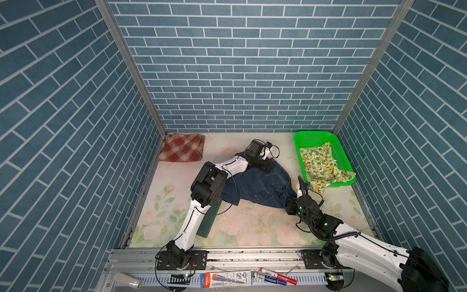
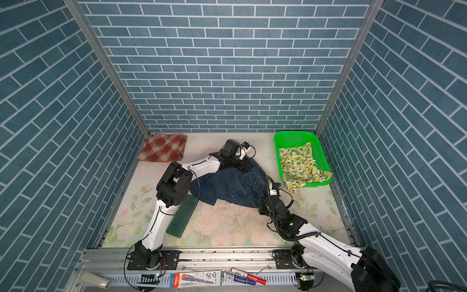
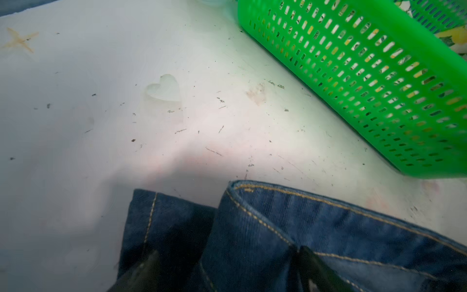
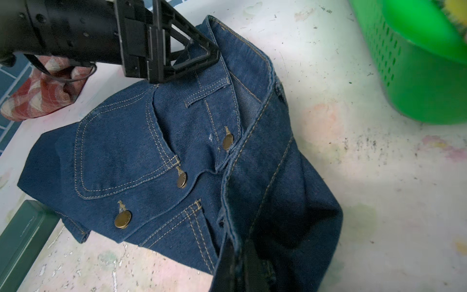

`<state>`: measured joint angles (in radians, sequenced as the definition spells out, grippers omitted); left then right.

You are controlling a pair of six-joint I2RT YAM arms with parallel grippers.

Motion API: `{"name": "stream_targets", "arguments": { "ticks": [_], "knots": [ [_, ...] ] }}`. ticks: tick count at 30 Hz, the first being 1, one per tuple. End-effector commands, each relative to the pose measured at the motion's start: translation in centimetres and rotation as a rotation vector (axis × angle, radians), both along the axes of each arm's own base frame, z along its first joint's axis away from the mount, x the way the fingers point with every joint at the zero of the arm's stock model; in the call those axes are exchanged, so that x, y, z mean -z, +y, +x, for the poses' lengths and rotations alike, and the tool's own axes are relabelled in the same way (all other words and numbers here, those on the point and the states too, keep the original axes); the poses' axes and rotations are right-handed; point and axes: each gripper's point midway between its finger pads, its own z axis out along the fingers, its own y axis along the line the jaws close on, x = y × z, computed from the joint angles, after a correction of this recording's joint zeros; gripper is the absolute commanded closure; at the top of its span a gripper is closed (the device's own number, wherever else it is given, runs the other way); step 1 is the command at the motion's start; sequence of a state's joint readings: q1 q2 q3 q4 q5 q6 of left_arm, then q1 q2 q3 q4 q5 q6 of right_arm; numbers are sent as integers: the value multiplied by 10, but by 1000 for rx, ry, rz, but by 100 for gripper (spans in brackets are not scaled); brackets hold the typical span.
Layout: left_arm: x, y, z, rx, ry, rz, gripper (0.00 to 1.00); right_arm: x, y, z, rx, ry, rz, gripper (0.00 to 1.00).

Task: Fold and stack the skirts
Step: 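Reach the left gripper to the denim's far edge while the right holds its near edge, then lift the denim skirt by its waistband with both grippers, letting it hang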

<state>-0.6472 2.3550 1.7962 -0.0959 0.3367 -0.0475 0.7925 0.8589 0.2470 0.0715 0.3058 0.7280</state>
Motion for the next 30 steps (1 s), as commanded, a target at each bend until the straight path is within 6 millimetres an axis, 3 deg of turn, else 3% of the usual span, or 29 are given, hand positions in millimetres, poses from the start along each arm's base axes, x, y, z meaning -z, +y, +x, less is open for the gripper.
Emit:
{"name": "stream_targets", "arguments": {
  "ticks": [1, 6, 9, 15, 21, 26, 30],
  "knots": [
    [-18, -16, 8, -2, -25, -71, 44, 6, -1, -1, -3, 10, -12, 100],
    [-50, -21, 9, -4, -55, -143, 71, 0, -2, 1, -2, -5, -25, 100],
    [-84, -22, 6, 5, -88, -187, 100, -11, -3, 5, 5, -30, -30, 100],
    [-152, -5, -6, -5, -176, -215, 100, -50, -8, 14, 19, -111, -70, 100],
    [-234, 38, -22, -93, -303, -199, 100, -111, -14, 28, 55, -228, -91, 100],
    [-314, 96, -35, -208, -416, -207, 100, -199, -19, 44, 78, -370, -81, 100],
    [-364, 143, -53, -305, -487, -240, 100, -270, -26, 46, 88, -475, -95, 100]
  ]
}}
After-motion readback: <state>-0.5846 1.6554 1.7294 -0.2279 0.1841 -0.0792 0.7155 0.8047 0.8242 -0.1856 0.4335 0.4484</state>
